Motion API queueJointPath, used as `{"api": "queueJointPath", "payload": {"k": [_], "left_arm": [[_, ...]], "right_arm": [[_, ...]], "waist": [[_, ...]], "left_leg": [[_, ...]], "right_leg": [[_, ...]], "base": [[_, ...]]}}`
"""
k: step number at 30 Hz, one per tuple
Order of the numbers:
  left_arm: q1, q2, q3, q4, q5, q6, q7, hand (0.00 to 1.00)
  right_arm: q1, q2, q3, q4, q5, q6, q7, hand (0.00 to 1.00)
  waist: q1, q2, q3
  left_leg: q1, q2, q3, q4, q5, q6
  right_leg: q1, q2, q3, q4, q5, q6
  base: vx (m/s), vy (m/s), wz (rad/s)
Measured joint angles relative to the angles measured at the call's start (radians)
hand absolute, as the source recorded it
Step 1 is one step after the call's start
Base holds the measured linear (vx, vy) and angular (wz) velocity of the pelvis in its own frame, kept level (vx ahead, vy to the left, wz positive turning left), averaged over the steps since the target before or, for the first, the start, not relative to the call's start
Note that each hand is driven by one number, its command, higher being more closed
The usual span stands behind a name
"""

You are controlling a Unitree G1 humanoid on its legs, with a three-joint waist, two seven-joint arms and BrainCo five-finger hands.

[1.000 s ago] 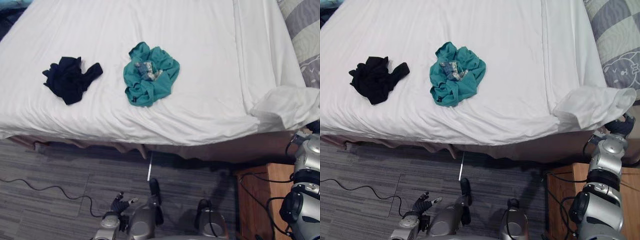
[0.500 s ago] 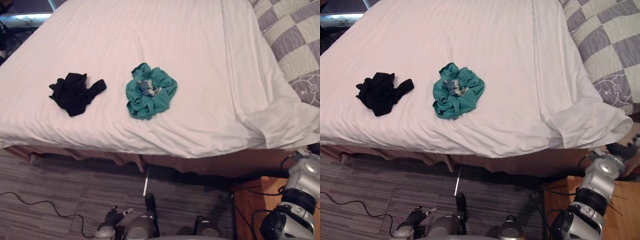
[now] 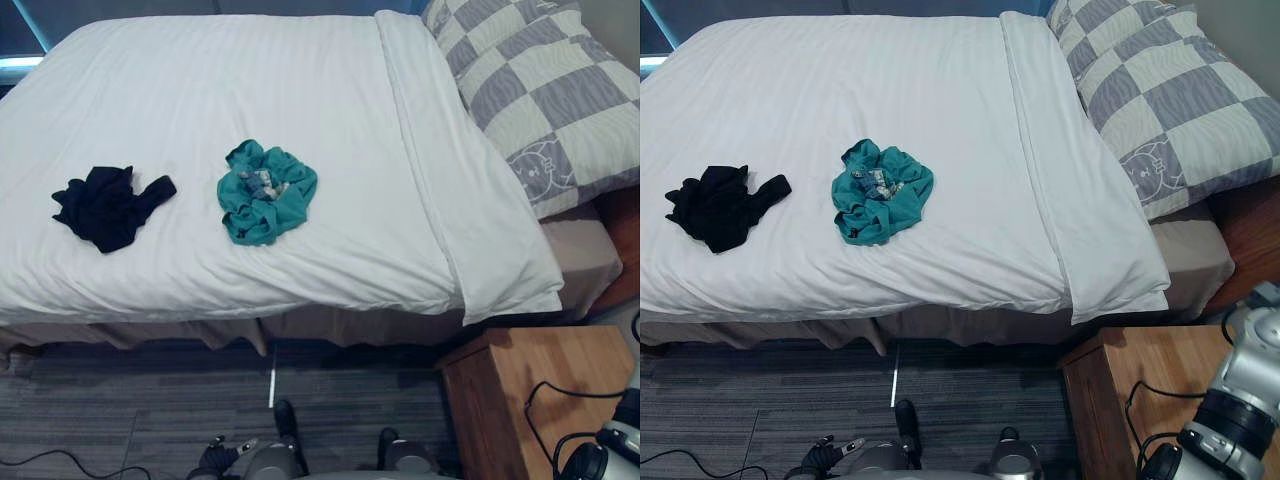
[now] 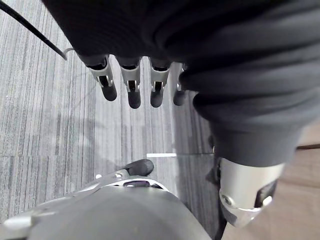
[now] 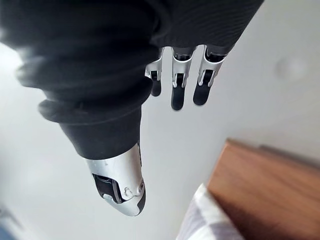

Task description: Tidy the bed and pick cloth on bed and put in laundry

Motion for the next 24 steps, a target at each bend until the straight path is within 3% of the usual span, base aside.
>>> {"api": "queueJointPath", "payload": {"k": [5,8,9,12,14,16,18,20,22,24], "left_arm": [[-0.006,0.001,-0.016,-0.002,-0.010,-0.005,-0.003,0.00],[-0.014,0.001,-0.035,-0.006,-0.024,-0.023,-0.003,0.00],[-0.029,0.001,-0.042,-0.010,-0.030,-0.027,-0.002,0.00],[-0.066,0.003,-0.043,-0.026,-0.058,-0.038,0.002,0.00],[-0.084,0.004,-0.049,-0.040,-0.075,-0.044,0.004,0.00],[-0.094,0.005,-0.079,-0.046,-0.091,-0.051,0.008,0.00],[-0.119,0.003,-0.094,-0.037,-0.110,-0.051,0.010,0.00],[-0.174,-0.002,-0.092,-0.042,-0.127,-0.051,0.028,0.00],[-0.194,-0.007,-0.084,-0.062,-0.150,-0.056,0.034,0.00],[-0.204,-0.019,-0.054,-0.089,-0.172,-0.057,0.055,0.00]], "right_arm": [[-0.220,-0.106,0.228,0.122,0.109,-0.070,0.083,1.00],[-0.377,-0.163,0.315,0.189,0.181,-0.109,0.106,1.00],[-0.455,-0.199,0.342,0.218,0.223,-0.129,0.106,1.00],[-0.574,-0.261,0.362,0.282,0.299,-0.152,0.103,1.00],[-0.622,-0.270,0.369,0.315,0.322,-0.161,0.102,1.00],[-0.628,-0.270,0.369,0.347,0.354,-0.172,0.095,1.00],[-0.625,-0.270,0.366,0.379,0.384,-0.173,0.077,1.00],[-0.572,-0.263,0.365,0.380,0.434,-0.176,0.063,1.00],[-0.495,-0.215,0.362,0.328,0.477,-0.186,0.064,1.00],[-0.406,-0.159,0.338,0.241,0.504,-0.223,0.079,1.00]], "waist": [[0.027,0.012,0.012],[0.032,0.041,0.047],[0.039,0.065,0.079],[0.058,0.104,0.142],[0.058,0.116,0.191],[0.063,0.130,0.203],[0.070,0.138,0.217],[0.085,0.143,0.263],[0.085,0.142,0.277],[0.085,0.141,0.286]], "left_leg": [[-0.053,-0.003,0.020,0.001,0.001,0.000],[-0.099,-0.010,0.020,0.001,0.001,0.000],[-0.124,-0.016,0.019,0.001,0.001,0.000],[-0.191,-0.027,0.024,0.004,0.001,0.000],[-0.226,-0.034,0.035,0.008,0.021,0.000],[-0.287,-0.045,0.052,0.009,0.076,0.019],[-0.338,-0.056,0.065,0.033,0.081,0.025],[-0.442,-0.045,0.087,0.196,0.038,0.081],[-0.542,-0.003,0.100,0.363,-0.040,0.090],[-0.607,0.044,0.108,0.518,-0.116,0.093]], "right_leg": [[-0.079,-0.004,0.022,0.040,0.015,-0.008],[-0.135,-0.016,0.018,0.076,0.013,-0.001],[-0.168,-0.025,0.011,0.106,0.004,0.003],[-0.265,-0.052,0.006,0.179,-0.015,0.002],[-0.329,-0.072,0.013,0.247,-0.037,0.001],[-0.431,-0.094,0.028,0.337,-0.074,0.003],[-0.502,-0.112,0.047,0.392,-0.089,0.004],[-0.581,-0.134,0.080,0.478,-0.121,0.004],[-0.644,-0.142,0.089,0.548,-0.141,0.000],[-0.680,-0.135,0.095,0.619,-0.170,-0.002]], "base": [[0.00,0.009,-0.04],[-0.02,0.010,0.11],[-0.04,0.012,0.23],[-0.03,0.003,0.22],[-0.02,-0.016,0.10],[-0.01,-0.058,0.11],[0.02,-0.058,0.09],[0.00,-0.064,0.05],[-0.02,-0.066,-0.08],[-0.02,-0.068,-0.22]]}}
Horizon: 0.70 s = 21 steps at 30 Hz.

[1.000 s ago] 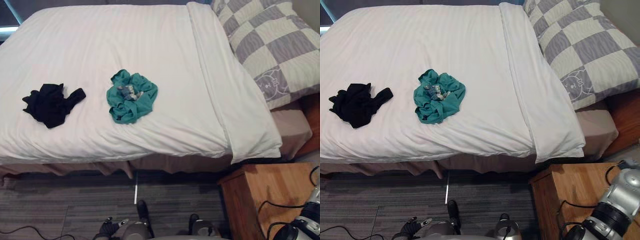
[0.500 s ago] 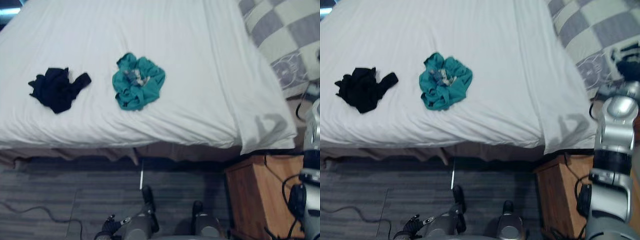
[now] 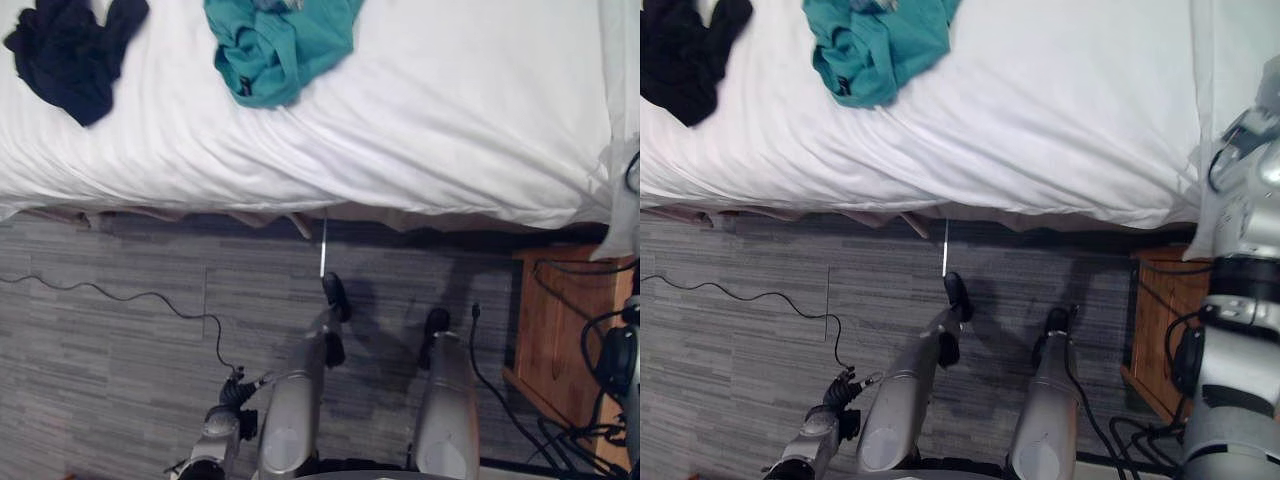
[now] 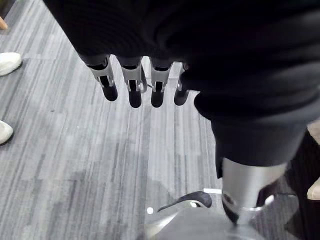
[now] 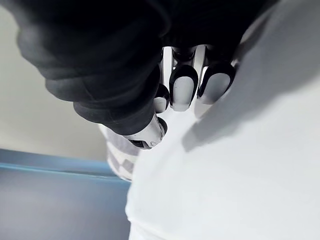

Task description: Tidy the bed and pick cloth on bed and put in laundry

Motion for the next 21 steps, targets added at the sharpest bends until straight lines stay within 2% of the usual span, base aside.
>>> {"api": "queueJointPath", "payload": {"k": [3,4,5,7,9,11,12,14,16,17,19,21], "left_arm": [[-0.029,0.002,0.060,-0.013,-0.015,-0.007,0.013,0.00],[-0.036,0.005,0.064,-0.016,-0.015,-0.006,0.013,0.00],[-0.038,0.035,0.063,-0.029,-0.015,-0.006,0.013,0.00],[-0.039,0.038,0.062,-0.040,-0.014,-0.005,0.013,0.00],[-0.038,0.041,0.062,-0.041,-0.013,0.000,0.014,0.00],[-0.036,0.032,0.060,-0.042,-0.013,0.002,0.013,0.00],[-0.032,0.027,0.055,-0.041,-0.012,0.004,0.013,0.00],[-0.020,0.021,0.047,-0.038,-0.008,0.010,0.011,0.00],[0.007,0.013,0.048,-0.032,0.008,0.017,0.009,0.00],[0.017,0.005,0.048,-0.003,0.027,0.025,0.000,0.00],[0.034,-0.001,0.048,0.027,0.048,0.035,-0.014,0.00],[0.056,0.002,0.055,0.050,0.069,0.034,-0.027,0.00]], "right_arm": [[0.166,0.128,-0.037,-0.100,0.068,-0.070,0.065,1.00],[0.193,0.155,-0.040,-0.109,0.070,-0.079,0.076,1.00],[0.247,0.221,-0.050,-0.128,0.071,-0.084,0.098,1.00],[0.315,0.288,-0.062,-0.115,0.071,-0.081,0.117,1.00],[0.432,0.383,-0.074,0.021,0.070,-0.022,0.144,1.00],[0.543,0.475,-0.076,0.144,0.069,0.038,0.158,1.00],[0.595,0.515,-0.076,0.199,0.068,0.066,0.167,0.00],[0.656,0.546,-0.078,0.267,0.062,0.094,0.185,0.00],[0.711,0.558,-0.099,0.353,0.024,0.108,0.204,0.00],[0.750,0.558,-0.139,0.407,-0.011,0.121,0.221,0.00],[0.789,0.558,-0.178,0.474,-0.052,0.124,0.226,0.00],[0.819,0.565,-0.203,0.540,-0.100,0.131,0.252,0.00]], "waist": [[-0.004,-0.028,0.020],[-0.005,-0.035,0.022],[-0.011,-0.051,0.027],[-0.019,-0.065,0.027],[-0.009,-0.084,0.025],[-0.008,-0.089,0.024],[-0.011,-0.090,0.024],[-0.030,-0.097,0.019],[-0.060,-0.116,-0.003],[-0.064,-0.122,-0.042],[-0.065,-0.124,-0.092],[-0.062,-0.130,-0.132]], "left_leg": [[-0.046,0.079,0.008,0.203,-0.131,-0.004],[-0.046,0.094,0.018,0.221,-0.140,-0.008],[-0.035,0.128,0.053,0.234,-0.144,-0.005],[-0.012,0.144,0.076,0.232,-0.144,-0.005],[0.066,0.142,0.087,0.209,-0.144,-0.006],[0.164,0.124,0.107,0.147,-0.137,-0.015],[0.216,0.107,0.108,0.099,-0.127,-0.028],[0.276,0.078,0.105,0.020,-0.103,-0.048],[0.353,0.035,0.103,-0.110,-0.041,-0.059],[0.399,0.008,0.102,-0.191,-0.003,-0.054],[0.455,-0.015,0.096,-0.264,0.030,-0.046],[0.492,-0.022,0.075,-0.264,0.029,-0.043]], "right_leg": [[-0.014,0.010,0.008,0.116,-0.082,-0.010],[-0.014,0.011,0.006,0.127,-0.090,-0.008],[-0.005,0.011,-0.005,0.133,-0.095,-0.012],[0.019,0.011,-0.013,0.127,-0.095,-0.012],[0.105,0.011,-0.022,0.093,-0.095,-0.012],[0.203,0.008,-0.038,0.033,-0.091,-0.011],[0.260,0.006,-0.050,-0.013,-0.083,-0.002],[0.325,0.008,-0.062,-0.084,-0.063,-0.004],[0.394,0.010,-0.077,-0.181,-0.027,0.005],[0.430,0.011,-0.086,-0.237,-0.004,0.011],[0.486,0.019,-0.104,-0.313,0.025,0.018],[0.562,0.025,-0.124,-0.376,0.042,0.029]], "base": [[-0.10,-0.150,-0.23],[-0.06,-0.188,-0.04],[-0.05,-0.218,0.06],[-0.02,-0.153,0.05],[-0.01,-0.109,-0.03],[0.01,-0.098,0.05],[0.03,-0.086,0.11],[0.04,-0.040,0.09],[0.08,-0.026,0.03],[0.10,-0.024,-0.02],[0.17,-0.038,0.05],[0.20,-0.058,0.12]]}}
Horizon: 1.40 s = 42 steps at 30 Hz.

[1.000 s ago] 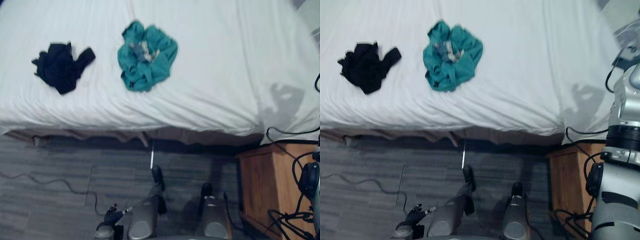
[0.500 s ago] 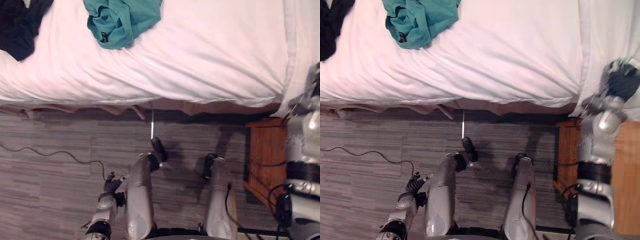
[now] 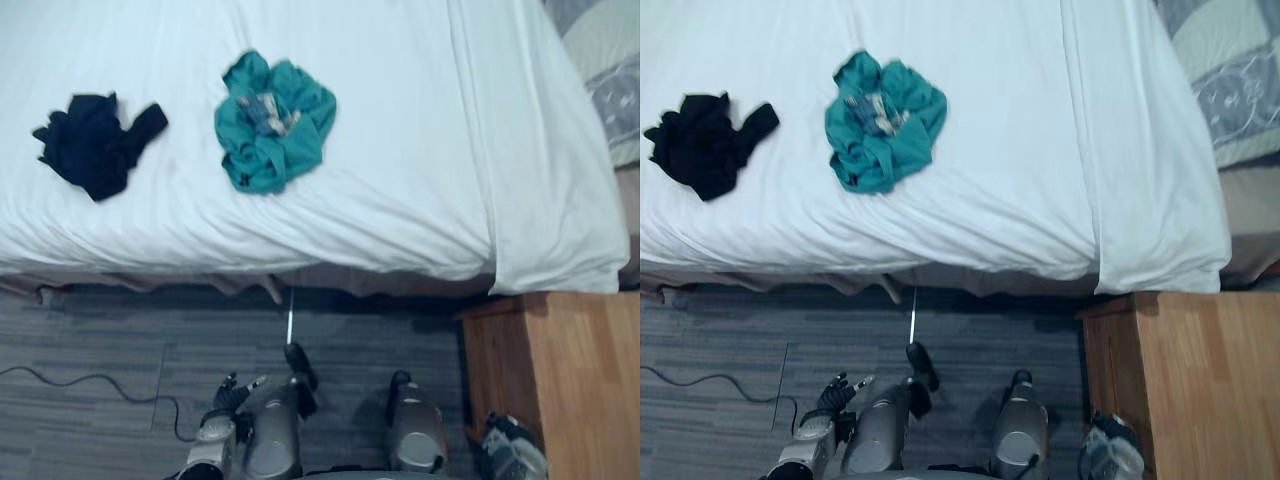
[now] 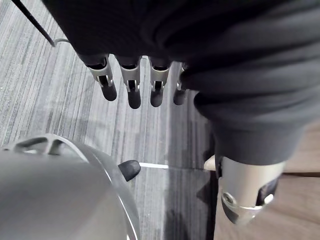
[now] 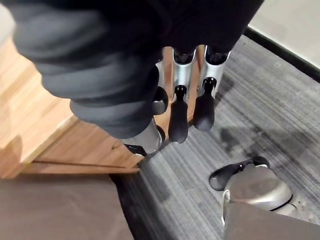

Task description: Tidy the bed and pick cloth on bed and put in laundry

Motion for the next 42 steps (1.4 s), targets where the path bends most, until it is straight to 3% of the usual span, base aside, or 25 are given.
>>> {"api": "queueJointPath", "payload": {"k": [2,5,7,8,9,11,12,14,15,16,17,18,19,20,21,22,23,24,25,27,29,32,35,38,42], "left_arm": [[0.010,0.008,0.006,0.013,0.030,-0.001,-0.008,0.00],[0.012,0.009,0.045,0.042,0.046,-0.001,-0.004,0.00],[0.020,0.007,0.046,0.060,0.064,0.000,0.000,0.00],[0.038,0.007,0.071,0.081,0.076,0.002,0.002,0.00],[0.049,0.007,0.090,0.092,0.076,0.004,0.004,0.00],[0.074,0.009,0.131,0.092,0.086,0.009,0.022,0.00],[0.074,0.014,0.136,0.089,0.086,0.008,0.030,0.00],[0.078,0.013,0.135,0.088,0.085,0.001,0.040,0.00],[0.083,0.016,0.135,0.088,0.085,-0.002,0.041,0.00],[0.079,0.028,0.142,0.088,0.083,-0.002,0.044,0.00],[0.075,0.060,0.151,0.084,0.086,-0.001,0.061,0.00],[0.073,0.076,0.156,0.094,0.086,0.002,0.079,0.00],[0.075,0.085,0.156,0.101,0.086,0.003,0.085,0.00],[0.083,0.092,0.155,0.110,0.086,0.013,0.098,0.00],[0.082,0.085,0.155,0.109,0.087,0.018,0.103,0.00],[0.081,0.075,0.150,0.106,0.087,0.020,0.102,0.00],[0.082,0.075,0.132,0.100,0.090,0.019,0.101,0.00],[0.081,0.077,0.118,0.098,0.096,0.019,0.100,0.00],[0.073,0.075,0.096,0.098,0.097,0.019,0.088,0.00],[0.043,0.064,0.061,0.098,0.109,0.022,0.054,0.00],[0.012,0.043,0.045,0.099,0.125,0.024,0.034,0.00],[0.006,0.021,-0.005,0.090,0.178,0.024,0.006,0.00],[-0.013,0.005,-0.037,0.070,0.206,0.022,-0.012,0.00],[-0.015,-0.006,-0.056,0.022,0.213,0.020,-0.021,0.00],[-0.016,-0.016,-0.084,0.023,0.213,0.020,-0.021,0.00]], "right_arm": [[-0.002,0.008,-0.006,0.044,-0.070,0.011,0.019,0.00],[-0.012,0.010,0.015,0.082,-0.155,0.022,0.046,0.00],[-0.011,0.011,0.016,0.089,-0.191,0.030,0.055,0.00],[-0.012,0.028,0.017,0.101,-0.229,0.032,0.057,0.00],[-0.010,0.032,0.018,0.100,-0.236,0.032,0.057,0.00],[-0.001,0.033,0.044,0.109,-0.257,0.035,0.057,0.00],[0.001,0.031,0.058,0.112,-0.257,0.035,0.056,0.00],[0.006,0.024,0.061,0.114,-0.255,0.032,0.049,0.00],[0.009,0.012,0.063,0.125,-0.255,0.030,0.043,0.00],[0.007,0.012,0.066,0.135,-0.254,0.030,0.040,0.00],[0.008,0.055,0.043,0.181,-0.252,0.028,0.029,0.00],[0.005,0.060,0.038,0.188,-0.252,0.025,0.032,0.00],[0.004,0.070,0.041,0.190,-0.256,0.025,0.035,0.00],[-0.011,0.091,0.057,0.190,-0.254,0.027,0.024,0.00],[-0.022,0.089,0.062,0.188,-0.254,0.027,0.021,0.00],[-0.022,0.079,0.101,0.191,-0.254,0.027,0.023,0.00],[-0.030,0.077,0.158,0.190,-0.256,0.028,0.032,0.00],[-0.036,0.080,0.176,0.189,-0.256,0.028,0.036,0.00],[-0.040,0.080,0.184,0.182,-0.258,0.027,0.040,0.00],[-0.030,0.072,0.213,0.138,-0.264,0.024,0.051,0.00],[-0.012,0.068,0.211,0.108,-0.263,0.021,0.053,0.00],[-0.001,0.071,0.211,0.084,-0.263,0.011,0.057,0.00],[0.000,0.068,0.211,0.080,-0.263,0.008,0.059,0.00],[0.001,0.052,0.210,0.083,-0.259,0.011,0.056,0.00],[-0.025,0.057,0.180,0.078,-0.256,0.011,0.055,0.00]], "waist": [[0.004,0.005,-0.018],[0.008,0.013,-0.024],[0.006,0.013,-0.035],[0.016,0.017,-0.043],[0.016,0.017,-0.053],[0.006,0.014,-0.082],[0.007,0.008,-0.087],[0.010,0.007,-0.097],[0.014,0.012,-0.120],[0.017,-0.012,-0.120],[0.014,-0.079,-0.149],[0.022,-0.090,-0.161],[0.037,-0.104,-0.162],[0.059,-0.134,-0.168],[0.056,-0.129,-0.167],[0.046,-0.118,-0.166],[0.041,-0.113,-0.165],[0.034,-0.108,-0.164],[0.020,-0.093,-0.167],[-0.001,-0.062,-0.146],[-0.016,-0.037,-0.123],[-0.029,-0.033,-0.109],[-0.019,-0.036,-0.103],[-0.003,-0.015,-0.084],[-0.001,0.008,-0.090]], "left_leg": [[-0.024,0.015,-0.032,0.114,-0.056,0.010],[-0.082,0.032,-0.101,0.323,-0.086,-0.014],[-0.095,0.028,-0.107,0.356,-0.096,-0.033],[-0.105,0.089,-0.080,0.456,-0.190,-0.031],[-0.099,0.125,-0.077,0.474,-0.210,-0.033],[-0.096,0.247,-0.136,0.405,-0.217,-0.045],[-0.107,0.295,-0.228,0.304,-0.203,-0.064],[-0.123,0.334,-0.365,0.214,-0.191,-0.074],[-0.127,0.342,-0.389,0.221,-0.151,-0.154],[-0.144,0.322,-0.376,0.270,-0.103,-0.232],[-0.221,0.267,-0.367,0.439,-0.204,-0.231],[-0.252,0.268,-0.368,0.547,-0.286,-0.231],[-0.238,0.268,-0.331,0.569,-0.317,-0.222],[-0.167,0.255,-0.225,0.546,-0.337,-0.172],[-0.141,0.255,-0.195,0.528,-0.335,-0.158],[-0.086,0.246,-0.151,0.472,-0.316,-0.134],[-0.018,0.211,-0.107,0.362,-0.275,-0.107],[0.006,0.196,-0.094,0.314,-0.253,-0.098],[0.033,0.163,-0.088,0.224,-0.212,-0.084],[0.102,0.101,-0.088,0.052,-0.140,-0.058],[0.142,0.068,-0.126,-0.024,-0.110,-0.054],[0.186,0.019,-0.160,-0.066,-0.080,-0.060],[0.096,0.019,-0.174,0.132,-0.133,-0.073],[0.022,0.064,-0.171,0.372,-0.134,-0.076],[0.072,0.065,-0.159,0.248,-0.169,-0.057]], "right_leg": [[0.033,-0.001,-0.003,-0.009,0.001,0.004],[0.071,-0.025,0.005,0.002,-0.007,0.020],[0.084,-0.052,0.006,-0.005,0.002,0.030],[0.087,-0.060,0.023,-0.020,0.021,0.040],[0.090,-0.062,0.029,-0.026,0.025,0.047],[0.099,-0.086,0.026,-0.051,0.043,0.081],[0.097,-0.115,0.021,-0.056,0.046,0.108],[0.099,-0.159,0.021,-0.056,0.047,0.115],[0.107,-0.195,0.022,-0.066,0.048,0.115],[0.128,-0.224,0.030,-0.087,0.050,0.112],[0.161,-0.274,0.037,-0.160,0.129,0.071],[0.157,-0.284,0.052,-0.191,0.282,0.074],[0.138,-0.305,0.052,-0.193,0.360,0.071],[0.088,-0.348,-0.026,-0.183,0.527,-0.074],[0.059,-0.348,-0.067,-0.121,0.494,-0.104],[0.003,-0.315,-0.116,0.029,0.357,-0.062],[-0.042,-0.205,-0.108,0.157,0.202,0.010],[-0.046,-0.151,-0.108,0.181,0.136,0.021],[-0.049,-0.052,-0.105,0.187,0.045,0.024],[-0.028,0.144,-0.065,0.064,-0.033,-0.032],[0.060,0.228,0.010,-0.101,0.002,-0.115],[0.081,0.196,0.038,-0.038,-0.021,-0.121],[0.087,0.174,0.022,-0.015,-0.058,-0.122],[0.156,0.170,0.026,-0.047,-0.050,-0.118],[0.128,0.162,0.082,-0.083,-0.004,-0.105]], "base": [[0.14,-0.030,0.03],[0.05,0.057,-0.13],[0.02,0.195,-0.10],[0.00,0.244,-0.31],[-0.01,0.240,-0.28],[0.01,0.267,0.20],[0.04,0.493,0.39],[0.07,0.640,0.37],[0.10,0.565,0.36],[0.16,0.762,0.36],[0.19,0.916,0.04],[0.17,0.926,-0.26],[0.12,0.734,-1.01],[0.10,0.551,-0.97],[0.12,0.605,-0.99],[0.11,0.599,-0.63],[0.09,0.544,-0.50],[0.06,0.385,-0.19],[0.04,0.196,0.15],[0.05,0.169,0.32],[0.04,0.112,0.59],[0.03,0.057,0.48],[0.07,0.002,0.34],[0.03,0.030,-0.08],[0.02,0.082,-0.42]]}}
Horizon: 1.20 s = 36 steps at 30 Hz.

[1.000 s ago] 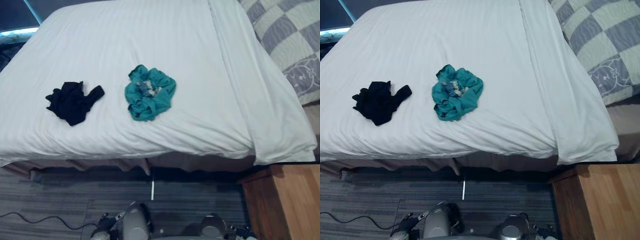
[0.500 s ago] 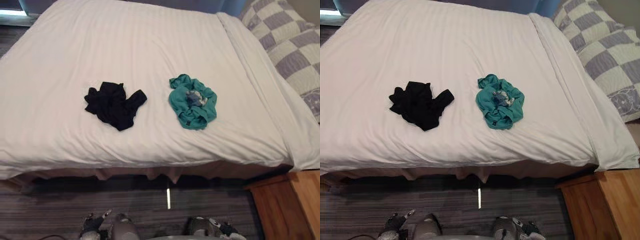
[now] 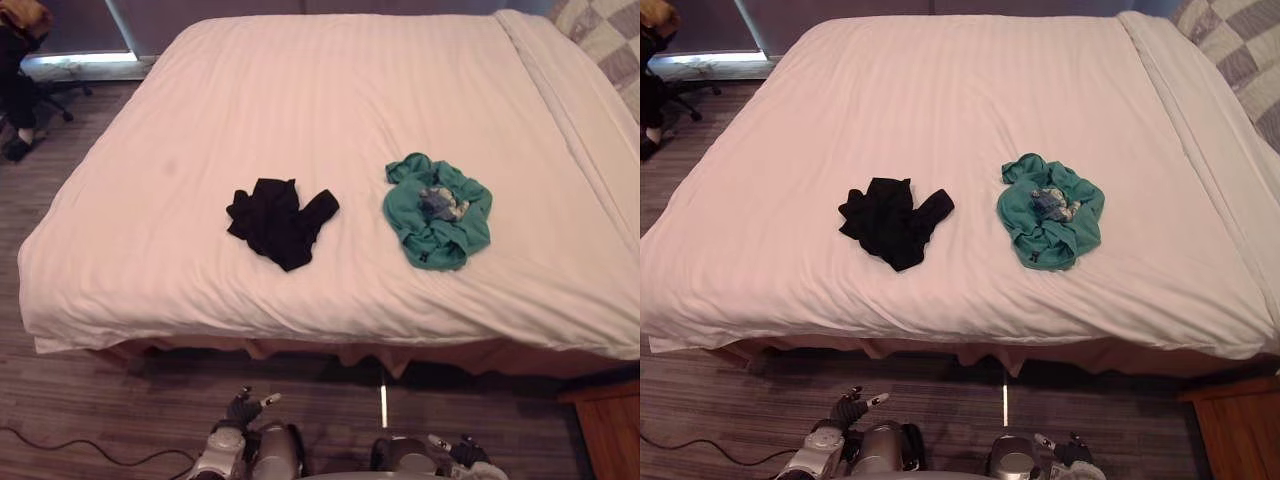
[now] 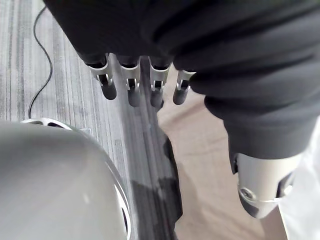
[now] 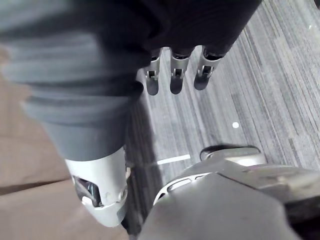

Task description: Tidy the bed and pick cloth on bed and put in laundry

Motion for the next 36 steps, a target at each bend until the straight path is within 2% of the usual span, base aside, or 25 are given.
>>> {"api": "queueJointPath", "payload": {"k": [1,2,3,4,7,11,13,16,17,20,21,23,26,27,30,33,34,36], "left_arm": [[0.000,0.000,0.001,0.003,0.000,0.000,0.000,0.00],[0.000,-0.004,0.001,0.010,0.000,0.000,0.001,0.00],[0.000,-0.008,0.000,0.010,0.001,0.000,0.002,0.00],[-0.001,-0.006,-0.001,0.011,0.003,0.000,0.005,0.00],[-0.001,0.011,-0.008,0.014,0.018,0.000,0.016,0.00],[0.033,0.036,0.027,0.029,0.018,0.001,0.016,0.00],[0.047,0.049,0.118,0.051,0.014,0.002,0.017,0.00],[0.085,0.089,0.324,0.071,-0.009,0.012,0.021,0.00],[0.103,0.123,0.440,0.071,-0.023,0.022,0.027,0.00],[0.122,0.191,0.597,0.056,-0.032,0.024,0.064,0.00],[0.123,0.231,0.647,0.031,-0.053,0.025,0.092,0.00],[0.131,0.257,0.683,-0.043,-0.071,0.023,0.120,0.00],[0.126,0.319,0.673,-0.241,-0.091,0.018,0.181,0.00],[0.115,0.346,0.658,-0.347,-0.091,0.010,0.208,0.00],[0.082,0.386,0.606,-0.492,-0.091,-0.028,0.247,0.00],[0.008,0.423,0.516,-0.610,-0.091,-0.077,0.260,0.00],[-0.049,0.432,0.440,-0.637,-0.091,-0.099,0.260,0.00],[-0.088,0.433,0.375,-0.658,-0.091,-0.109,0.258,0.00]], "right_arm": [[0.000,0.001,-0.011,0.000,0.000,0.000,0.000,0.00],[0.009,0.005,-0.024,0.004,-0.001,0.003,-0.001,0.00],[0.015,0.005,-0.036,0.005,-0.001,0.007,-0.003,0.00],[0.016,0.001,-0.046,0.006,0.000,0.014,-0.005,0.00],[0.040,0.023,-0.065,0.003,0.001,0.017,-0.007,0.00],[0.058,0.028,-0.116,0.002,0.013,0.019,-0.009,0.00],[0.063,0.030,-0.183,0.002,0.036,0.020,-0.020,0.00],[0.072,0.012,-0.333,-0.010,0.077,0.021,-0.045,0.00],[0.099,-0.001,-0.416,-0.063,0.092,0.022,-0.058,0.00],[0.157,-0.031,-0.502,-0.220,0.098,0.022,-0.109,0.00],[0.185,-0.051,-0.542,-0.330,0.085,0.020,-0.139,0.00],[0.192,-0.069,-0.577,-0.435,0.037,0.020,-0.167,0.00],[0.184,-0.115,-0.597,-0.611,-0.095,0.018,-0.212,0.00],[0.171,-0.140,-0.597,-0.679,-0.143,0.018,-0.225,0.00],[0.137,-0.193,-0.595,-0.762,-0.231,0.016,-0.246,0.00],[0.070,-0.286,-0.538,-0.797,-0.307,0.014,-0.257,0.00],[0.032,-0.344,-0.479,-0.797,-0.332,0.012,-0.263,0.00],[-0.001,-0.382,-0.428,-0.797,-0.346,0.004,-0.263,0.00]], "waist": [[-0.004,0.001,0.001],[-0.012,0.003,0.000],[-0.018,0.019,-0.010],[-0.025,0.017,-0.012],[-0.027,-0.011,-0.021],[-0.027,0.002,-0.032],[-0.027,0.009,-0.038],[-0.026,0.009,-0.050],[-0.026,0.010,-0.062],[-0.024,0.015,-0.080],[-0.023,0.019,-0.090],[-0.025,0.019,-0.103],[-0.020,0.015,-0.131],[-0.018,0.011,-0.140],[-0.017,0.011,-0.153],[-0.018,0.012,-0.155],[-0.021,0.012,-0.155],[-0.023,0.013,-0.155]], "left_leg": [[0.012,0.005,-0.006,-0.033,0.000,0.000],[0.049,0.027,-0.010,-0.121,0.024,-0.020],[0.080,0.037,-0.023,-0.191,0.060,-0.052],[0.118,0.013,-0.026,-0.266,0.058,-0.053],[0.152,-0.043,-0.013,-0.357,0.099,-0.031],[0.196,-0.083,-0.001,-0.459,0.149,-0.013],[0.210,-0.086,0.003,-0.491,0.164,-0.014],[0.212,-0.086,0.012,-0.492,0.164,-0.014],[0.211,-0.086,0.013,-0.495,0.164,-0.014],[0.209,-0.087,0.011,-0.499,0.162,-0.013],[0.207,-0.087,0.006,-0.499,0.161,-0.013],[0.203,-0.088,0.002,-0.499,0.161,-0.013],[0.188,-0.087,-0.002,-0.499,0.155,-0.021],[0.185,-0.087,-0.003,-0.499,0.155,-0.021],[0.183,-0.088,-0.003,-0.499,0.159,-0.017],[0.182,-0.089,-0.002,-0.499,0.159,-0.016],[0.180,-0.089,-0.001,-0.499,0.160,-0.016],[0.173,-0.088,0.001,-0.499,0.160,-0.016]], "right_leg": [[-0.004,-0.001,0.003,0.003,0.001,0.002],[-0.006,-0.003,0.003,0.005,0.004,0.009],[-0.007,-0.002,0.005,0.006,0.002,0.022],[-0.013,-0.010,0.018,-0.003,0.010,0.043],[-0.010,-0.051,0.026,-0.032,0.028,0.070],[-0.012,-0.072,0.035,-0.049,0.042,0.090],[-0.012,-0.071,0.035,-0.054,0.046,0.090],[-0.011,-0.066,0.039,-0.056,0.047,0.090],[-0.011,-0.065,0.040,-0.061,0.048,0.091],[-0.001,-0.063,0.036,-0.080,0.053,0.093],[0.006,-0.064,0.030,-0.090,0.056,0.093],[0.005,-0.064,0.026,-0.093,0.056,0.093],[0.006,-0.056,0.024,-0.104,0.059,0.089],[0.006,-0.054,0.023,-0.105,0.060,0.088],[0.005,-0.053,0.024,-0.105,0.065,0.087],[0.004,-0.054,0.027,-0.105,0.067,0.086],[0.001,-0.053,0.029,-0.105,0.067,0.085],[-0.009,-0.051,0.032,-0.102,0.068,0.084]], "base": [[0.00,0.080,-0.28],[0.00,0.054,-0.05],[0.03,0.118,-0.03],[0.03,0.141,-0.03],[-0.02,0.165,0.01],[-0.03,0.074,-0.01],[0.00,0.000,0.00],[0.00,-0.016,-0.03],[0.00,0.000,0.00],[0.01,-0.003,0.03],[0.04,-0.008,0.09],[0.02,-0.009,0.08],[0.00,-0.006,0.04],[0.00,0.000,0.00],[0.04,-0.004,0.00],[0.02,0.006,-0.01],[0.00,0.000,0.00],[0.01,-0.005,-0.04]]}}
